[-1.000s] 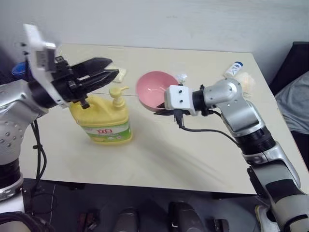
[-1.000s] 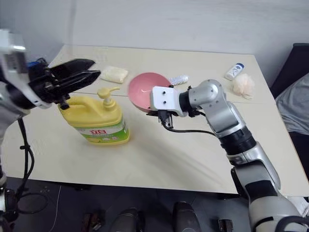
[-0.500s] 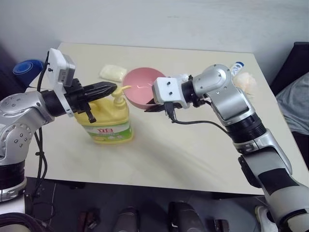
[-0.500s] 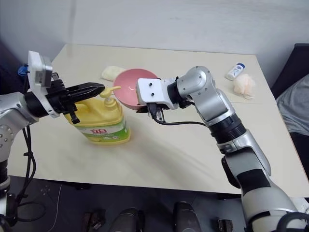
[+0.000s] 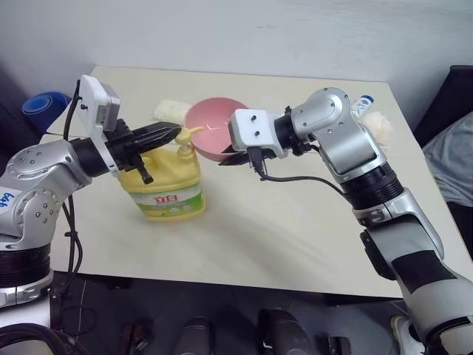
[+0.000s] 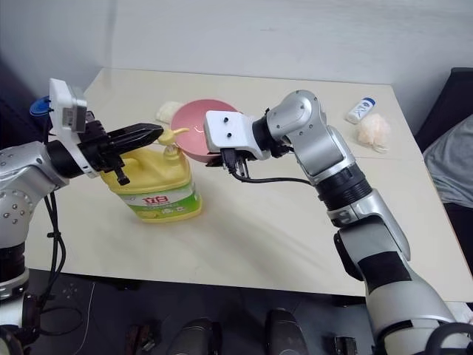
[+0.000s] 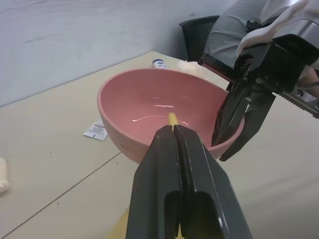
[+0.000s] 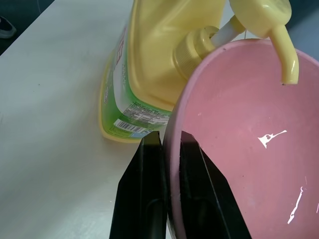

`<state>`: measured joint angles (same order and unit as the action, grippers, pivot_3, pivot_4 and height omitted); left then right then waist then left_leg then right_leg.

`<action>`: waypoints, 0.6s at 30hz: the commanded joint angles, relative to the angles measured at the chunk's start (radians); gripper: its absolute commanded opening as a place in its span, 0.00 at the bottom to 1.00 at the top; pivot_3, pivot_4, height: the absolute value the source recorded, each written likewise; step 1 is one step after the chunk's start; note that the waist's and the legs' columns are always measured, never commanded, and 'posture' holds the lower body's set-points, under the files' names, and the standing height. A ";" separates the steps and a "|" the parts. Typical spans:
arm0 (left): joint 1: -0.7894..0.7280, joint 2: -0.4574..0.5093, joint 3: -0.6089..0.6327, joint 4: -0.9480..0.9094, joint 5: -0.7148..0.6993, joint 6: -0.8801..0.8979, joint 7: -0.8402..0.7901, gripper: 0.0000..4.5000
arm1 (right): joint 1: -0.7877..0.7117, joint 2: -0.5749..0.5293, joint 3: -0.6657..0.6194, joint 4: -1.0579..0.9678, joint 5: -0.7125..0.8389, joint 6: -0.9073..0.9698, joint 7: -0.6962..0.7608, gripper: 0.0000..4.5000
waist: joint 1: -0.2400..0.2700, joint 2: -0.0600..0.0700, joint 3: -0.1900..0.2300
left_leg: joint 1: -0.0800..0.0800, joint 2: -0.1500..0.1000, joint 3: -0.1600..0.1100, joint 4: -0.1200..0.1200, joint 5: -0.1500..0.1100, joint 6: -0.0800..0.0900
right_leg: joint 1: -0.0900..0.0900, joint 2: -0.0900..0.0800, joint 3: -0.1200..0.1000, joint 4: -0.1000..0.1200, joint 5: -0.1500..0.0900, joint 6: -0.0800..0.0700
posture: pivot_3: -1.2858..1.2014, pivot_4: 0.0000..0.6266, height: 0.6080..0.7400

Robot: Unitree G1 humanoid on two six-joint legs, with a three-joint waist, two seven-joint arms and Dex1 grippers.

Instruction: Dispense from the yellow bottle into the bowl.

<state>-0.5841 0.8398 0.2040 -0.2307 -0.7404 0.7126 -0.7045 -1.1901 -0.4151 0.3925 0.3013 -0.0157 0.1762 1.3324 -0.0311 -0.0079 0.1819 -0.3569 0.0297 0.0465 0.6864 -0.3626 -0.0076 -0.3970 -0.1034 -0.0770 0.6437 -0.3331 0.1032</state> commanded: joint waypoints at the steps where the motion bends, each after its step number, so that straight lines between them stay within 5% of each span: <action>1: 0.010 0.023 -0.074 0.015 0.061 0.052 -0.009 0.00 | -0.004 0.007 -0.008 -0.042 0.016 -0.002 0.010 0.00 | 0.000 0.000 0.000 | 0.000 0.000 0.000 0.000 0.000 0.000 | 0.000 0.000 0.000 0.000 0.000 0.000 | 0.52 0.24 1.00; 18: 0.018 0.024 -0.173 0.048 0.083 0.213 -0.016 0.00 | 0.008 0.021 -0.007 -0.041 0.004 0.012 -0.009 0.00 | 0.000 0.002 -0.002 | 0.005 0.000 0.000 0.000 0.000 0.000 | 0.005 -0.006 0.002 0.001 0.000 0.000 | 0.52 0.24 1.00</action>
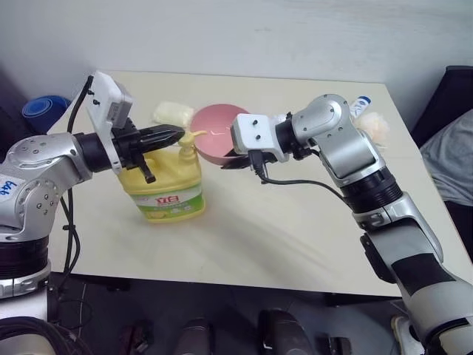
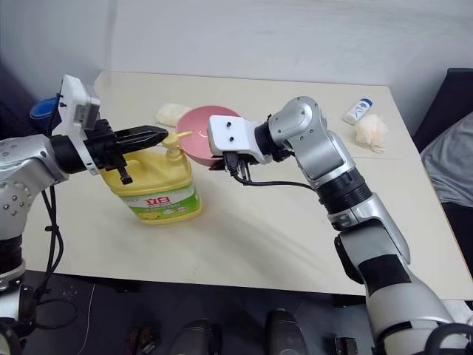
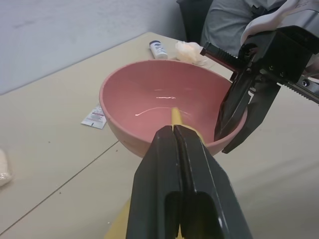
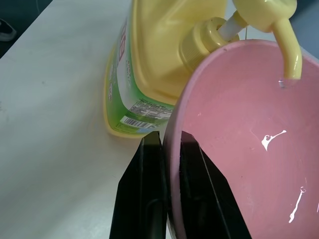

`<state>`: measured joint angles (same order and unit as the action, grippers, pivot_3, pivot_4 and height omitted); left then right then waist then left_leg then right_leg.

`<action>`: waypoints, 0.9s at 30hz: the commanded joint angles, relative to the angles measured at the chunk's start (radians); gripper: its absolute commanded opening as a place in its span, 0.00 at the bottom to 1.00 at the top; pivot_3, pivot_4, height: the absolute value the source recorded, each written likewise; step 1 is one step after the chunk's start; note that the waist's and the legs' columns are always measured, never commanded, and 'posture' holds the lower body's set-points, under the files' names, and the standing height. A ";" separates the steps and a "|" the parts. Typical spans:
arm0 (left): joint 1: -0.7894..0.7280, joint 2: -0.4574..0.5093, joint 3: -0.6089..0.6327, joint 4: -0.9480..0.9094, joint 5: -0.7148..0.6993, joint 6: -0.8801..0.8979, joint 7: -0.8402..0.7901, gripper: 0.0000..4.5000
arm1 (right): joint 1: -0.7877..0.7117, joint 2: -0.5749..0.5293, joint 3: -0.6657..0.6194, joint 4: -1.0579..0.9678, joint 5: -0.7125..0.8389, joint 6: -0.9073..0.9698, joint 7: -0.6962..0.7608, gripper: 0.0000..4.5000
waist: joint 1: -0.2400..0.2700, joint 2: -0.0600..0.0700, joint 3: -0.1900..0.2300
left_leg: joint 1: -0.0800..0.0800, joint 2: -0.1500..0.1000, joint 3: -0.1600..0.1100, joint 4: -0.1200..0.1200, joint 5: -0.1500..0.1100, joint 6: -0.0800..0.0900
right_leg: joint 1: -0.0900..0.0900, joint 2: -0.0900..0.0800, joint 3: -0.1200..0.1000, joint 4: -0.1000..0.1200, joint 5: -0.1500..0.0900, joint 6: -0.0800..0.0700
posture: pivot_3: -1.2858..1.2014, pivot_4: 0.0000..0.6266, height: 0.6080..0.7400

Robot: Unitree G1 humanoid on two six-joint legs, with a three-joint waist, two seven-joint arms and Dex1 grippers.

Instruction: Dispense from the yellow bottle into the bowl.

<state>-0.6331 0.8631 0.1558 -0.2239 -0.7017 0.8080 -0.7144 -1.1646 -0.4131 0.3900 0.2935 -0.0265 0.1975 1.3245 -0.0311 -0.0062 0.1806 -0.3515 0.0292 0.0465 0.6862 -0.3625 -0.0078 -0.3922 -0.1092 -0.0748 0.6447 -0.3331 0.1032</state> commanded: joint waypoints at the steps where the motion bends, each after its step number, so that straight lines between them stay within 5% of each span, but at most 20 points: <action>1: 0.071 0.002 -0.126 0.039 0.045 0.125 -0.006 0.00 | -0.018 0.020 -0.005 -0.034 0.014 -0.009 -0.001 0.00 | 0.000 0.001 -0.001 | 0.000 0.000 0.000 0.000 0.000 0.000 | 0.000 0.000 0.000 0.000 0.000 0.000 | 0.52 0.24 1.00; 10: 0.089 -0.055 -0.107 0.056 0.053 0.081 0.007 0.00 | -0.023 0.032 -0.007 -0.023 0.012 -0.010 -0.011 0.00 | 0.000 0.004 -0.003 | 0.001 -0.001 0.000 0.000 0.000 0.000 | 0.001 -0.001 0.000 0.000 0.000 0.000 | 0.52 0.24 1.00; 27: -0.006 -0.090 0.200 0.079 -0.088 -0.201 -0.198 0.00 | 0.009 -0.058 -0.068 -0.001 0.026 -0.019 -0.021 0.00 | 0.001 -0.001 0.001 | -0.007 -0.001 -0.001 -0.001 0.000 0.000 | -0.005 0.000 -0.005 -0.004 0.000 0.000 | 0.52 0.24 1.00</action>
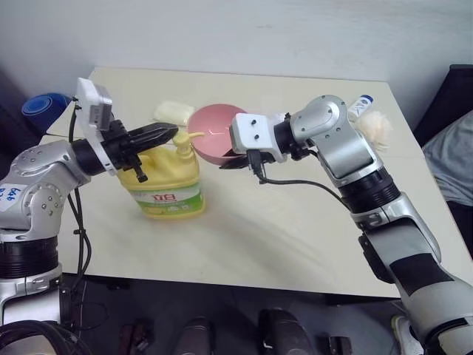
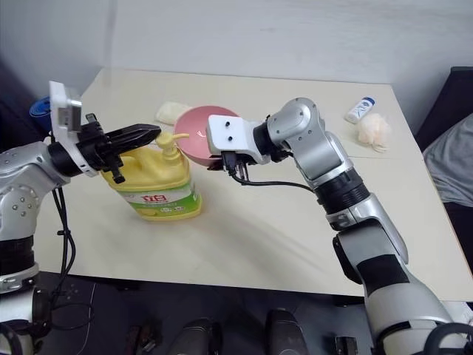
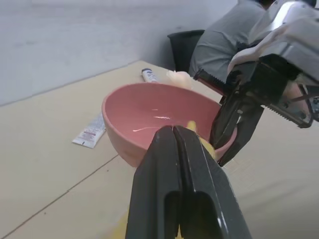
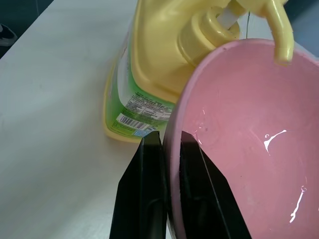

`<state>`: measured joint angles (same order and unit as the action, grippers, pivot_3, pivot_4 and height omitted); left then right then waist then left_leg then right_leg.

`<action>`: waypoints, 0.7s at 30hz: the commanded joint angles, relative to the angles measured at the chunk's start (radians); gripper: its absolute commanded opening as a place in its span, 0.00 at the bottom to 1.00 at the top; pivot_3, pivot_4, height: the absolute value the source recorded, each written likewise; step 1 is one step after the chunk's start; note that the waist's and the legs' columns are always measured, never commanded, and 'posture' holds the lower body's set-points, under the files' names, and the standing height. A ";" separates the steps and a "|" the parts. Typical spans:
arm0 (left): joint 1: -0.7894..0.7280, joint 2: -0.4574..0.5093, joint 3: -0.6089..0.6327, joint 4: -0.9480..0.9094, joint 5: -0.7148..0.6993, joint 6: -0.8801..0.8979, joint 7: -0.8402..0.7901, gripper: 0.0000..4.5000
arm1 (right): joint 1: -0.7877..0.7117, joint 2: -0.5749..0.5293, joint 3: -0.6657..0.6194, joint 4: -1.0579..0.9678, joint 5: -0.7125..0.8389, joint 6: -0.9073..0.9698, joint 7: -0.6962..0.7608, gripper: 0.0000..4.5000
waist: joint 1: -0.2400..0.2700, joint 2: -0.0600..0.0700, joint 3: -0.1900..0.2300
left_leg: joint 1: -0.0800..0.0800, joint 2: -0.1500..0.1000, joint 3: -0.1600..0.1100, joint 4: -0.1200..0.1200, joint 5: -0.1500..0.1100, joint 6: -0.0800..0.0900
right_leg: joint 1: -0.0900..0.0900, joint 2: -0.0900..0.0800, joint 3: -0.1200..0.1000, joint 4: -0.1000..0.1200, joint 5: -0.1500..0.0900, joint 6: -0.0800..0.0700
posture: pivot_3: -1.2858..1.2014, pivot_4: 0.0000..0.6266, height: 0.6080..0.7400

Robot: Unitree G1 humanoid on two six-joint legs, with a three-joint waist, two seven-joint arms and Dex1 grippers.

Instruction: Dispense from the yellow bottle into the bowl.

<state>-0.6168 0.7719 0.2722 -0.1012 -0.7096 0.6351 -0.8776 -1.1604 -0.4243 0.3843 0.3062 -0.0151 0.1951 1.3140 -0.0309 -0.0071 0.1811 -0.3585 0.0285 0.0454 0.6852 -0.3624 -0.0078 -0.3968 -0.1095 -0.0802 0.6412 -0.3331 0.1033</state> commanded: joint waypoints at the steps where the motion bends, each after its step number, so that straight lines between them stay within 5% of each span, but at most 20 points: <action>1: -0.021 -0.002 0.101 -0.070 -0.118 -0.018 -0.046 0.00 | 0.016 -0.071 -0.071 -0.010 0.015 -0.019 -0.010 0.00 | 0.002 0.000 0.000 | -0.001 0.000 -0.001 0.000 0.000 0.000 | 0.000 0.000 0.000 -0.001 0.000 0.000 | 0.52 0.24 1.00; 9: 0.169 0.050 0.092 -0.293 -0.251 0.096 -0.110 0.00 | 0.204 -0.255 -0.119 -0.009 -0.010 -0.089 -0.033 0.00 | 0.001 0.000 0.000 | -0.009 -0.001 -0.008 -0.001 0.000 0.000 | -0.001 -0.001 -0.003 -0.008 0.000 0.000 | 0.52 0.24 1.00; 21: 0.561 -0.057 -0.015 -0.217 0.105 -0.306 -0.167 0.00 | 0.562 -0.284 -0.207 0.036 0.011 -0.281 -0.192 0.00 | 0.004 0.002 0.002 | -0.005 0.000 -0.004 0.002 0.002 0.000 | -0.001 0.004 -0.004 -0.005 0.001 -0.001 | 0.52 0.24 1.00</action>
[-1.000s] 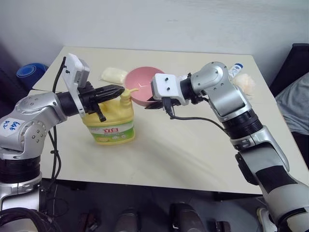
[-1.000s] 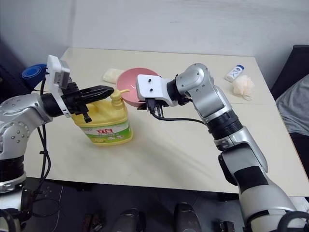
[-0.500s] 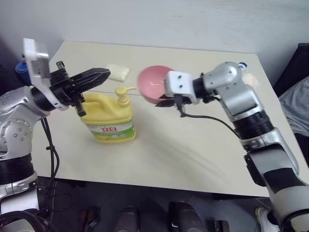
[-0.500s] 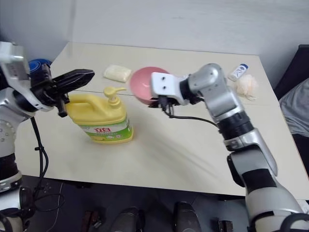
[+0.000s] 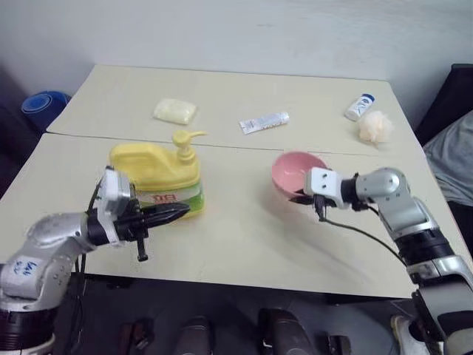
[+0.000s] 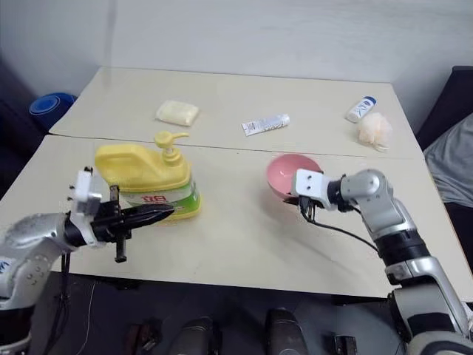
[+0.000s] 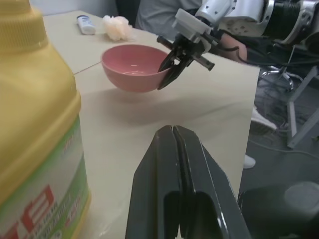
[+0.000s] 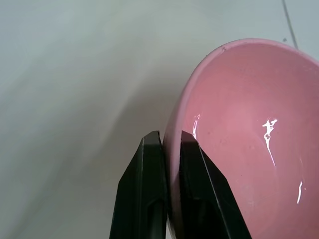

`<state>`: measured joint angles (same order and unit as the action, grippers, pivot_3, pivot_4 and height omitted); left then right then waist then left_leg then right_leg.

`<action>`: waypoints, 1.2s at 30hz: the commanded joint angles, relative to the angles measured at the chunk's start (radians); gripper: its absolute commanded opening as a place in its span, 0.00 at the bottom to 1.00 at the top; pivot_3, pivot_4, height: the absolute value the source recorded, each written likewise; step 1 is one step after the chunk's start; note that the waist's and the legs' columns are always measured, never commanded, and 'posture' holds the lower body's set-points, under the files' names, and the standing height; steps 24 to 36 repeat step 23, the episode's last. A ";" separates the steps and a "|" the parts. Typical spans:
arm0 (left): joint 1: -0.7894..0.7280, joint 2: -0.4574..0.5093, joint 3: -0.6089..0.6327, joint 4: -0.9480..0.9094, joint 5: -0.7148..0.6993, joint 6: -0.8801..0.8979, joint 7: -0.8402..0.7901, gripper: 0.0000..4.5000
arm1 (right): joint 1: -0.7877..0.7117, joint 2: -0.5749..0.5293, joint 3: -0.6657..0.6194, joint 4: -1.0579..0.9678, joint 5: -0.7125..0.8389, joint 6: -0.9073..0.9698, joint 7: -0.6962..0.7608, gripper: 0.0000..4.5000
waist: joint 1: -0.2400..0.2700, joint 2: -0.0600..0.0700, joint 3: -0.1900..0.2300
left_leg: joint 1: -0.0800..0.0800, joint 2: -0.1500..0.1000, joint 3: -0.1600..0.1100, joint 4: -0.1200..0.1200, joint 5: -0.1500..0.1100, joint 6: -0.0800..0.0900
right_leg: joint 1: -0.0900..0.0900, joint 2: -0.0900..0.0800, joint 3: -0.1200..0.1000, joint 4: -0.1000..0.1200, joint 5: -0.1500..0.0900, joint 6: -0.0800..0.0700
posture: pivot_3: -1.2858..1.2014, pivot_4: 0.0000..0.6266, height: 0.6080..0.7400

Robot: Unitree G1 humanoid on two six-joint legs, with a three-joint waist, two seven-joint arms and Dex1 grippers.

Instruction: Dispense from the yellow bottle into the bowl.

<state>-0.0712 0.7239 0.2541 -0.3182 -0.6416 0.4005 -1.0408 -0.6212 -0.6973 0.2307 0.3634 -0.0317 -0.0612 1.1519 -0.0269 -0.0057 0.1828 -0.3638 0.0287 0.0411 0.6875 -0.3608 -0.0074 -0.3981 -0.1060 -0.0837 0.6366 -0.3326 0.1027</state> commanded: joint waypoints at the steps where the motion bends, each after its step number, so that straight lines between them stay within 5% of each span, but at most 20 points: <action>1: 0.022 -0.016 -0.001 0.003 0.039 -0.076 -0.001 0.09 | 0.043 -0.010 -0.058 -0.021 0.035 -0.032 -0.032 0.07 | 0.001 0.000 0.000 | 0.000 0.000 0.000 0.000 0.000 0.000 | 0.000 -0.001 0.001 0.000 0.000 0.000 | 0.52 0.24 1.00; 6: 0.037 -0.057 -0.023 0.055 0.120 -0.186 0.017 0.40 | 0.120 0.004 -0.100 -0.009 0.106 -0.115 -0.012 0.43 | 0.001 0.000 0.000 | 0.000 -0.001 -0.001 0.000 0.000 0.000 | 0.001 -0.005 0.003 0.000 0.000 0.000 | 0.52 0.24 1.00; 11: 0.109 -0.075 -0.016 0.130 0.249 -0.372 0.043 0.74 | 0.300 0.010 -0.229 -0.148 0.361 -0.191 0.119 0.83 | 0.003 0.000 0.000 | 0.002 0.000 -0.001 -0.002 0.000 0.000 | 0.003 -0.003 0.000 0.001 0.000 0.000 | 0.52 0.24 1.00; 13: 0.166 -0.076 -0.019 0.157 0.268 -0.423 0.027 0.74 | 0.411 0.009 -0.258 -0.232 0.431 -0.228 0.167 0.98 | 0.005 0.000 0.000 | 0.004 0.000 0.000 -0.003 0.000 0.000 | 0.004 -0.004 -0.003 0.000 0.000 0.000 | 0.52 0.24 1.00; 22: 0.286 -0.090 -0.013 0.238 0.405 -0.582 0.130 0.74 | 0.729 0.092 -0.341 -0.323 0.413 -0.360 0.024 0.99 | 0.006 0.001 0.001 | 0.017 0.001 -0.001 -0.006 -0.001 0.003 | 0.019 -0.007 0.001 -0.009 0.003 -0.001 | 0.52 0.24 1.00; 36: 0.299 -0.093 -0.009 0.241 0.410 -0.578 0.147 0.74 | 0.741 0.107 -0.346 -0.327 0.400 -0.373 -0.005 0.99 | 0.006 0.001 0.001 | 0.020 0.001 -0.001 -0.007 -0.002 0.002 | 0.021 -0.007 0.003 -0.009 0.003 -0.001 | 0.52 0.24 1.00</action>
